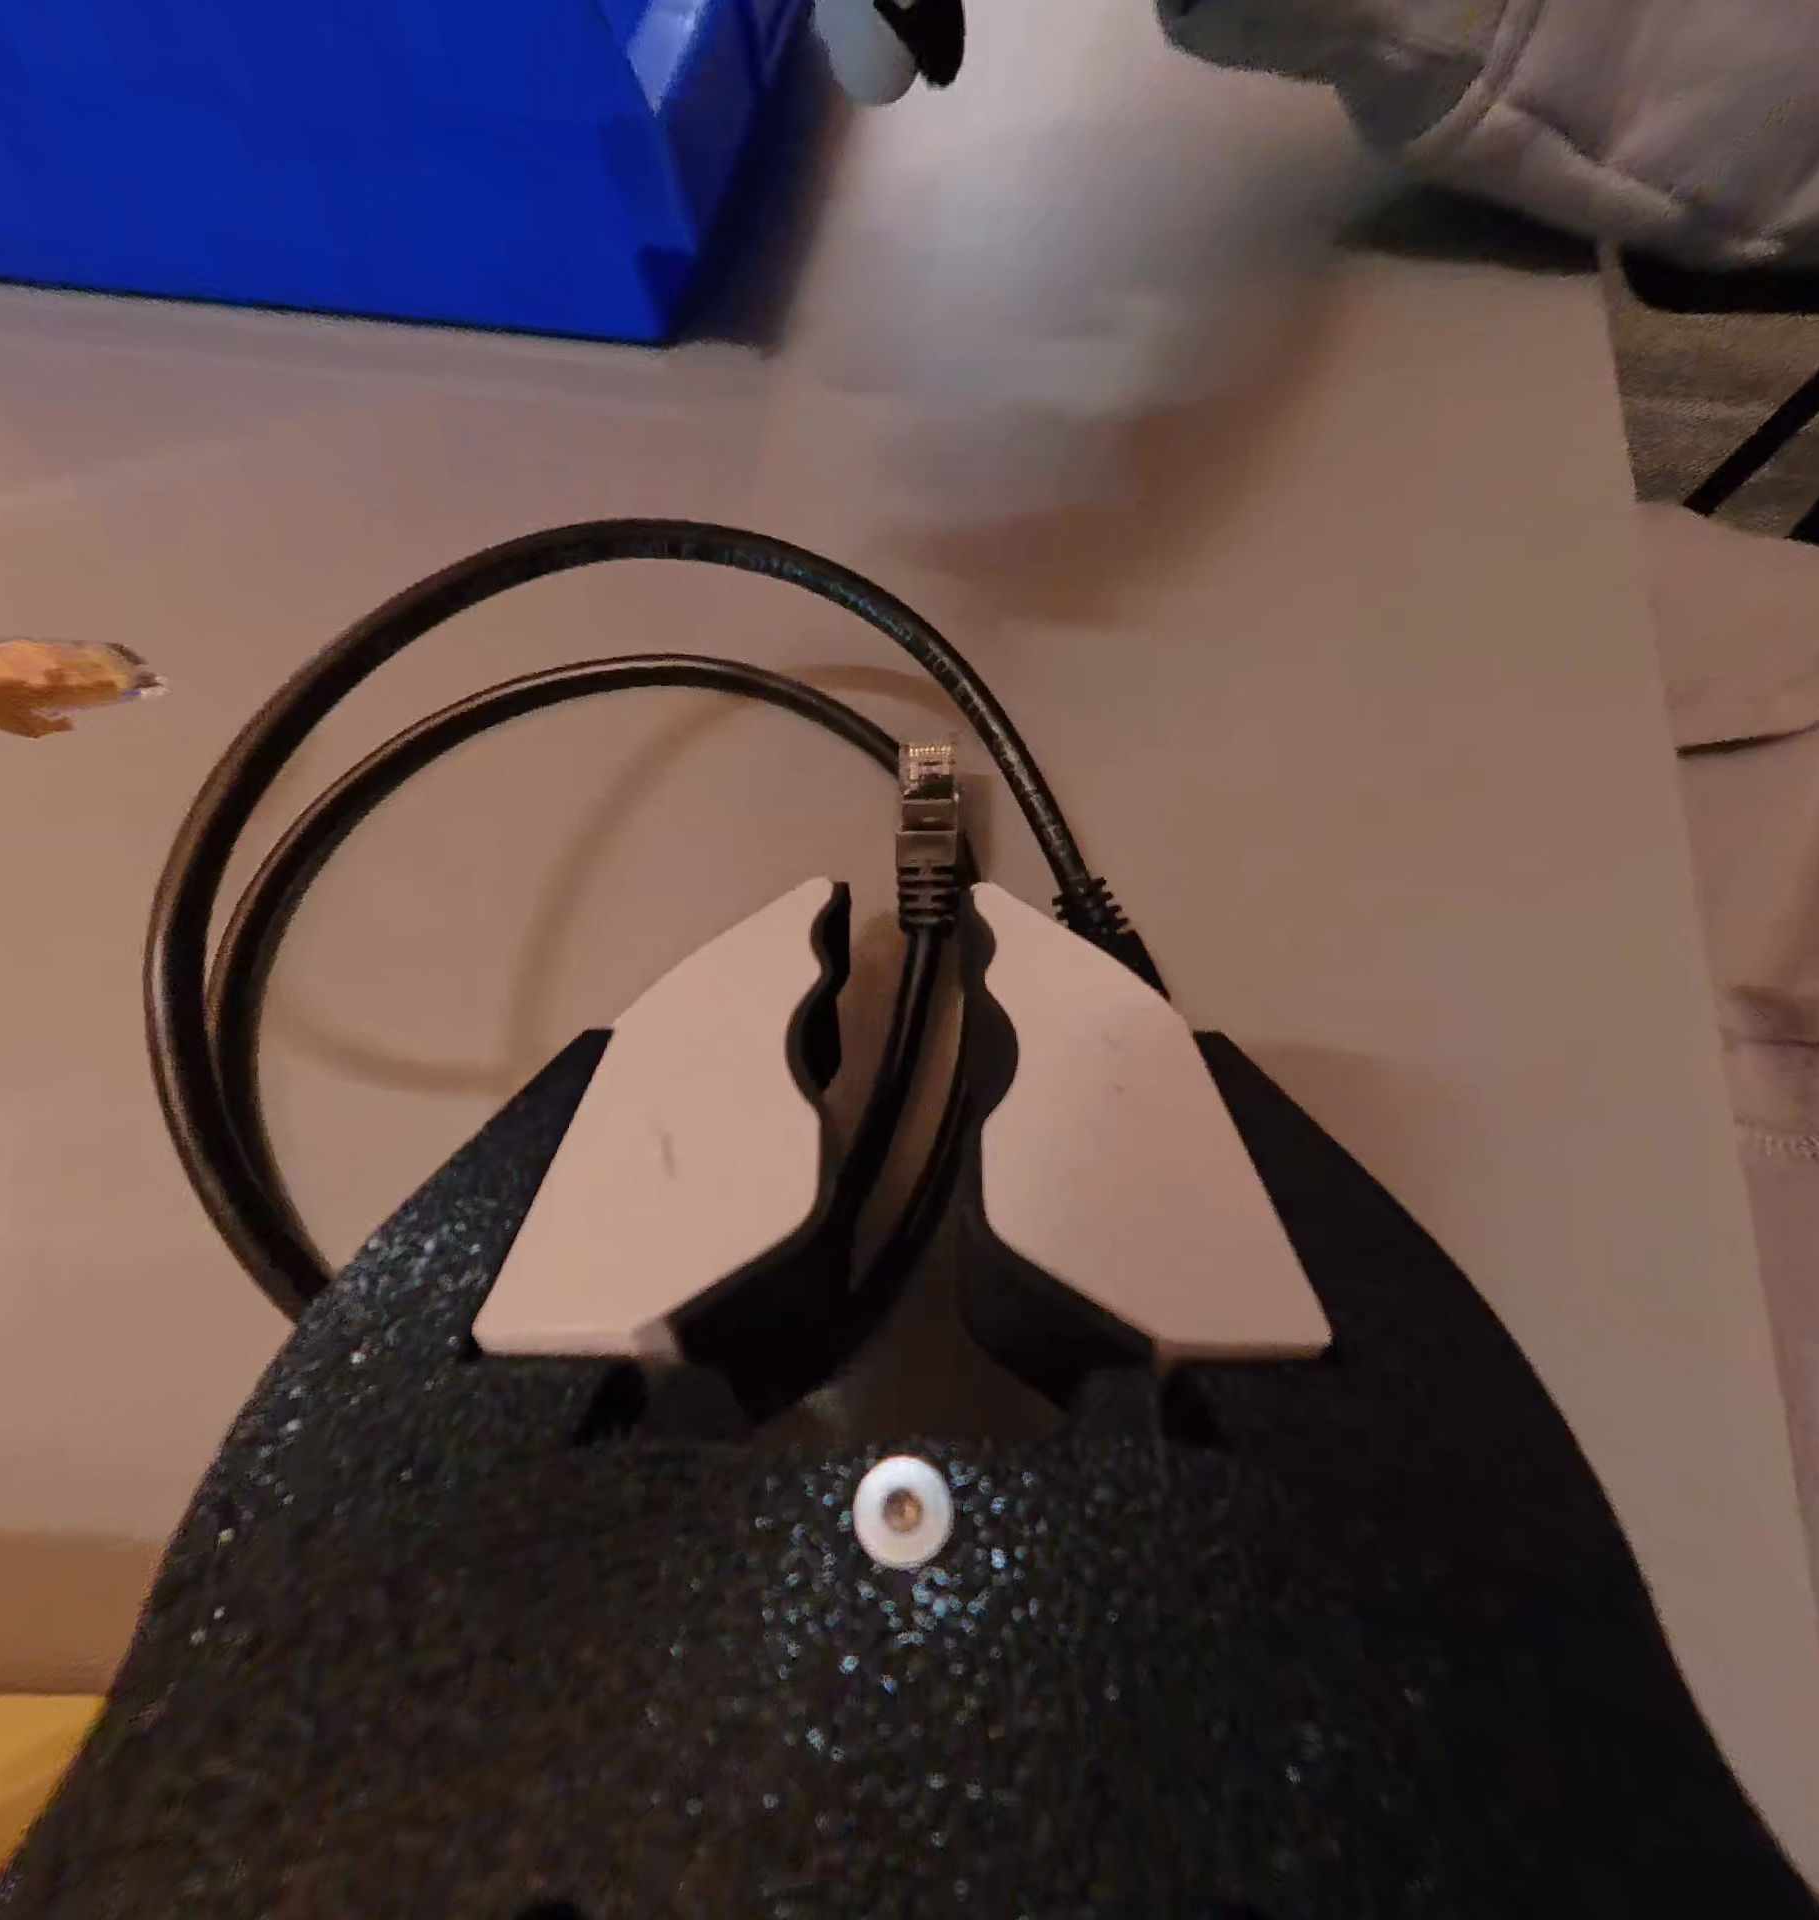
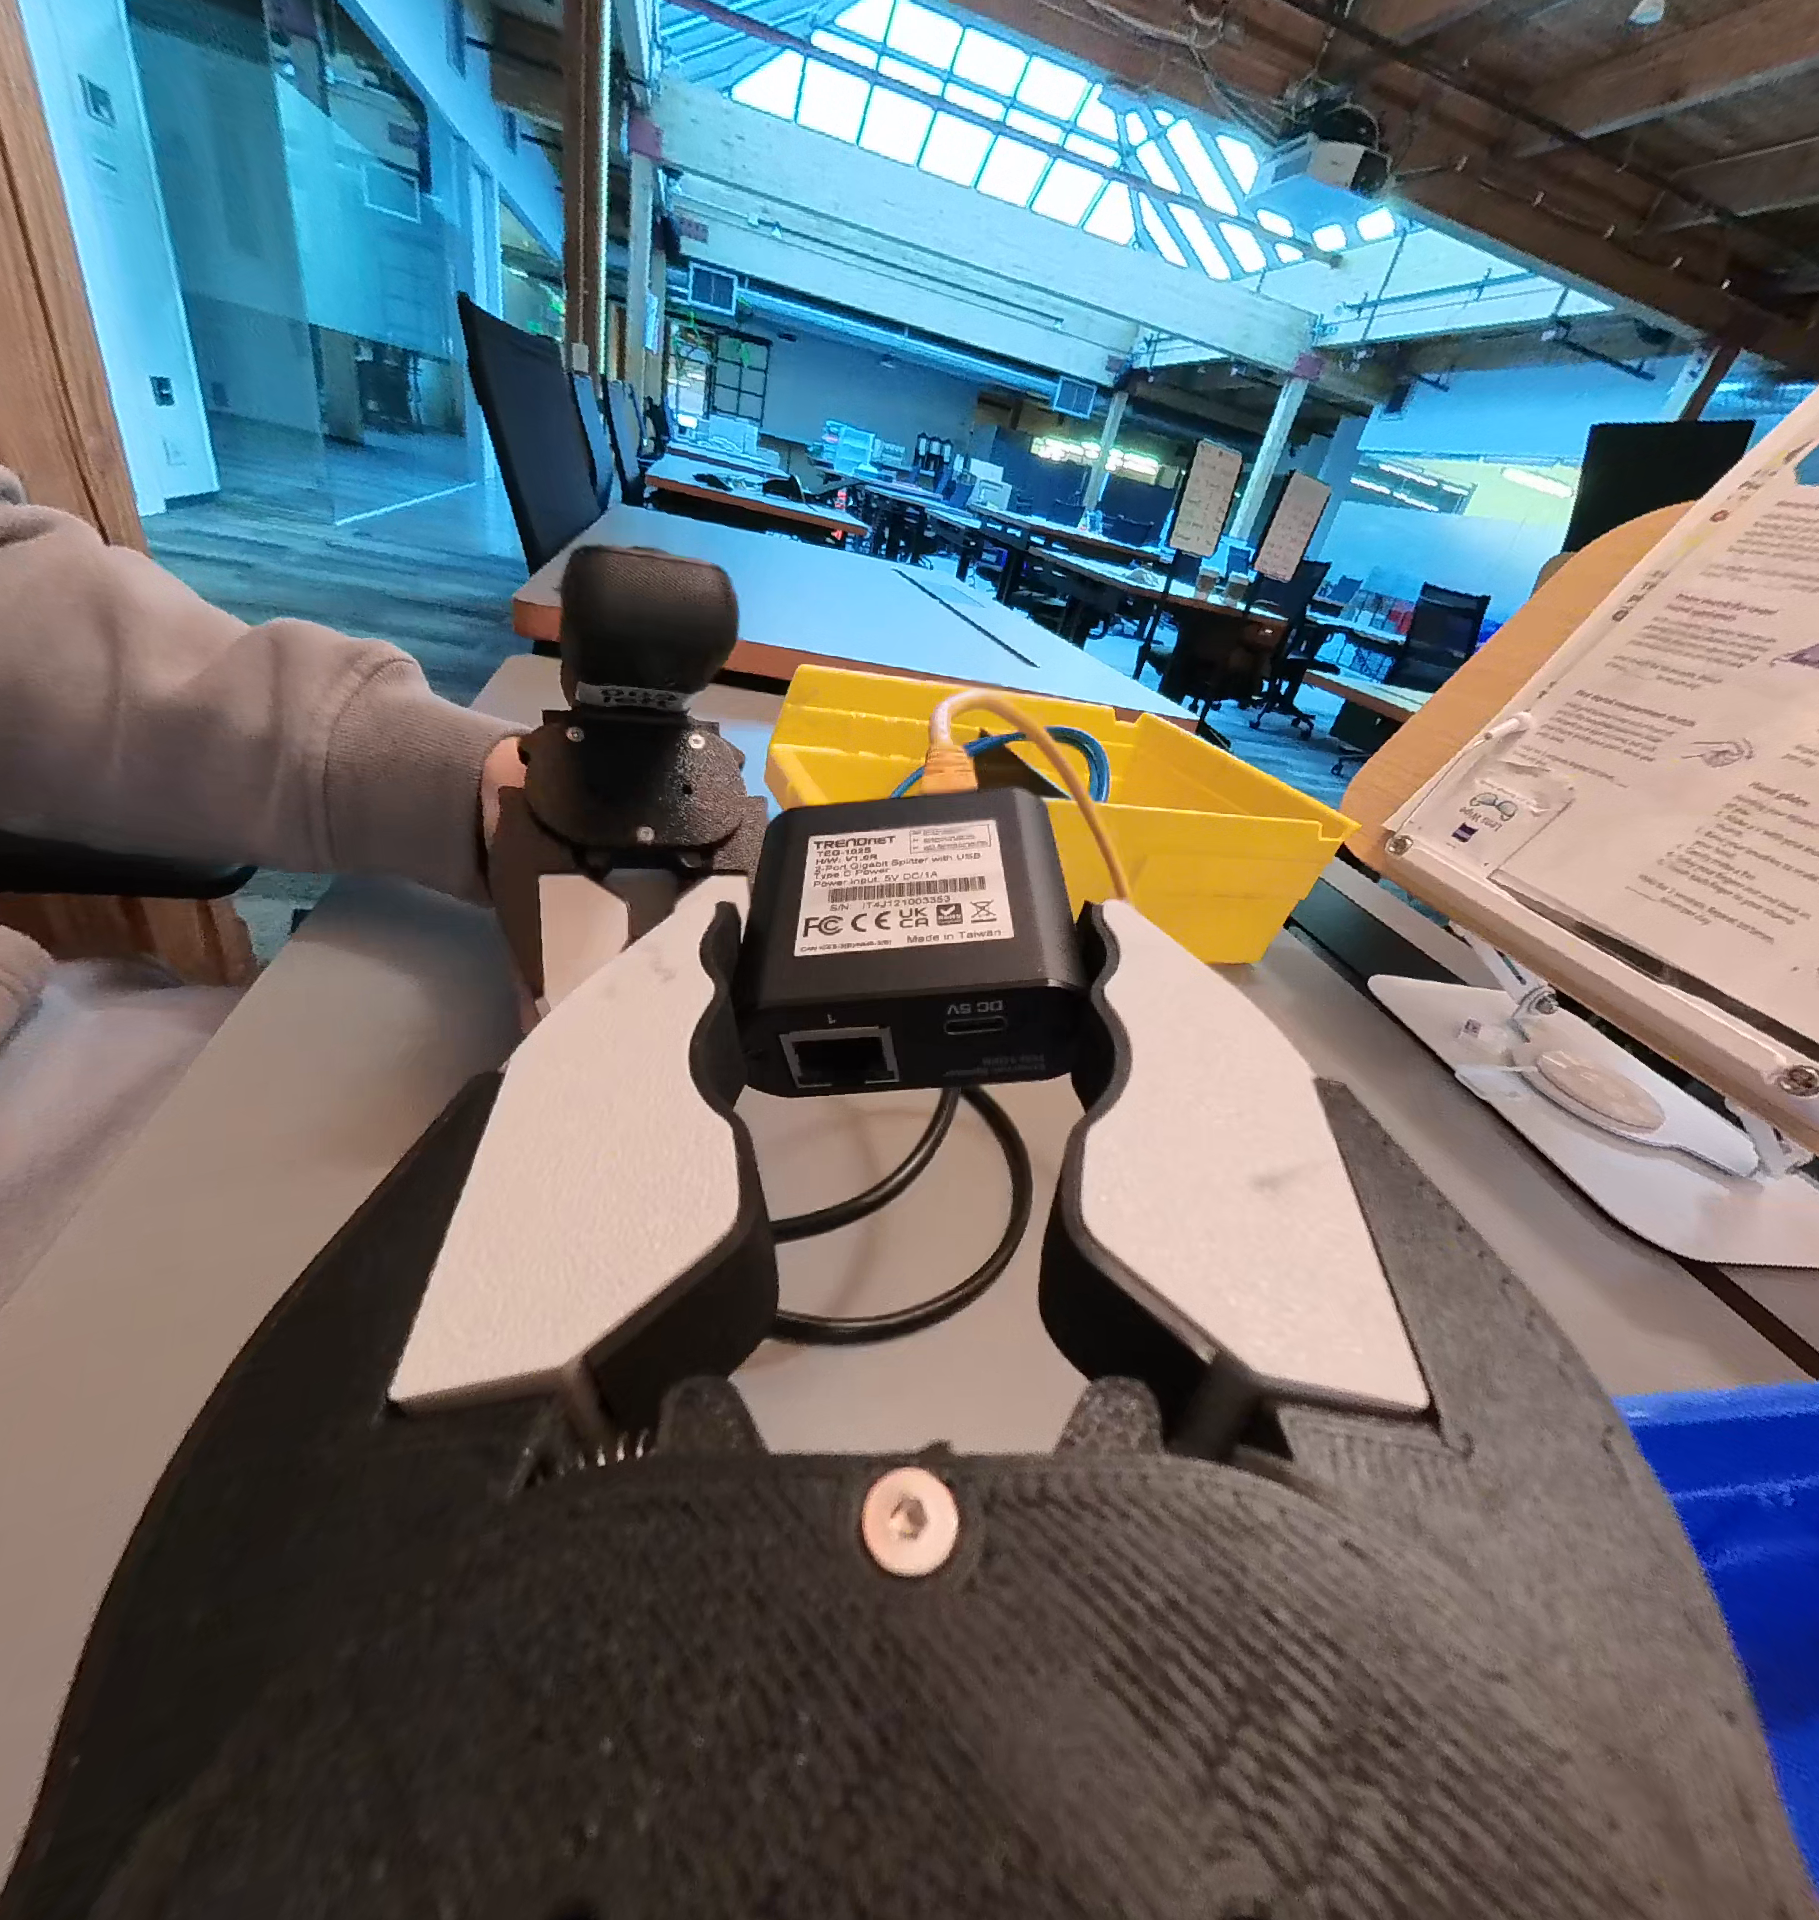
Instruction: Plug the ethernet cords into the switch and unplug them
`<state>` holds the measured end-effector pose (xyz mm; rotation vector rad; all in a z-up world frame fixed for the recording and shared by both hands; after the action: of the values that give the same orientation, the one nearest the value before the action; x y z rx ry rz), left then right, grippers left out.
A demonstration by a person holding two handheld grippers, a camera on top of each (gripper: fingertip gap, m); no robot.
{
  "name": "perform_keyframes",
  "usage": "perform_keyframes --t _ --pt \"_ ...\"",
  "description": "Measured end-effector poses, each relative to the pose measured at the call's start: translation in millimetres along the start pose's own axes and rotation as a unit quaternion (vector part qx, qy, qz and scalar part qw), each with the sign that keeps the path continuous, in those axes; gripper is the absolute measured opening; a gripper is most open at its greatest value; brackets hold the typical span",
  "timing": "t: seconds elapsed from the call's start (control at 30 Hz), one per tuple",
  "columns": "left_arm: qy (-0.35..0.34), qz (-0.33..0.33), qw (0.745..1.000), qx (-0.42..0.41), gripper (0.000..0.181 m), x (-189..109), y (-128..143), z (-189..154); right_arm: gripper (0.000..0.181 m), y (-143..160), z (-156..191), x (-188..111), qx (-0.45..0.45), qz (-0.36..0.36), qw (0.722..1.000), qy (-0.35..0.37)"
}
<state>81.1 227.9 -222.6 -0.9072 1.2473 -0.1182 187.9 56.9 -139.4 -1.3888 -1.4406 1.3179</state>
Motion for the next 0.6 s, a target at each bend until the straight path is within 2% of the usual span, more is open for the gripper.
perform_keyframes --t 0.13,0.23,0.27,0.4,0.5,0.6 --pt "0.007 0.027 1.0 0.002 0.024 6.1 0.1 -0.7 0.062 -1.1 0.9 0.3 -0.001 -0.001 1.0 -0.002" --pt "0.012 0.035 0.999 -0.003 0.018 9.2 -1.4 -1.5 0.062 -1.2 1.4 0.7 -0.003 0.0 1.0 -0.005" --pt "0.022 0.036 0.999 -0.003 0.011 9.6 -2.0 -2.5 0.062 -1.0 1.5 1.0 -0.003 0.0 1.0 -0.003" --pt "-0.015 0.039 0.999 -0.01 0.01 7.7 -2.7 -1.9 0.063 -0.7 2.4 1.5 -0.004 0.001 1.0 -0.006" --pt "-0.041 0.082 0.996 -0.019 0.01 -5.1 -11.0 -6.3 0.062 0.1 2.4 1.5 -0.005 0.004 1.0 -0.008" --pt "-0.063 0.139 0.988 0.014 0.01 -32.3 -34.9 -17.9 0.062 2.7 2.9 2.6 -0.008 0.018 1.0 -0.01"
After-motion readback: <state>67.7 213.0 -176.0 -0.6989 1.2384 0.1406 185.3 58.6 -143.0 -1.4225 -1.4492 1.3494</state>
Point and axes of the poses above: each gripper's, where its closed fingertips meet, x out along the fingers, y out of its underside, z = x × y across the jaws, the point moved 8 cm from there along -x, back along the fingers, and after that the axes turned 11 degrees about z, right-handed, at the moved point
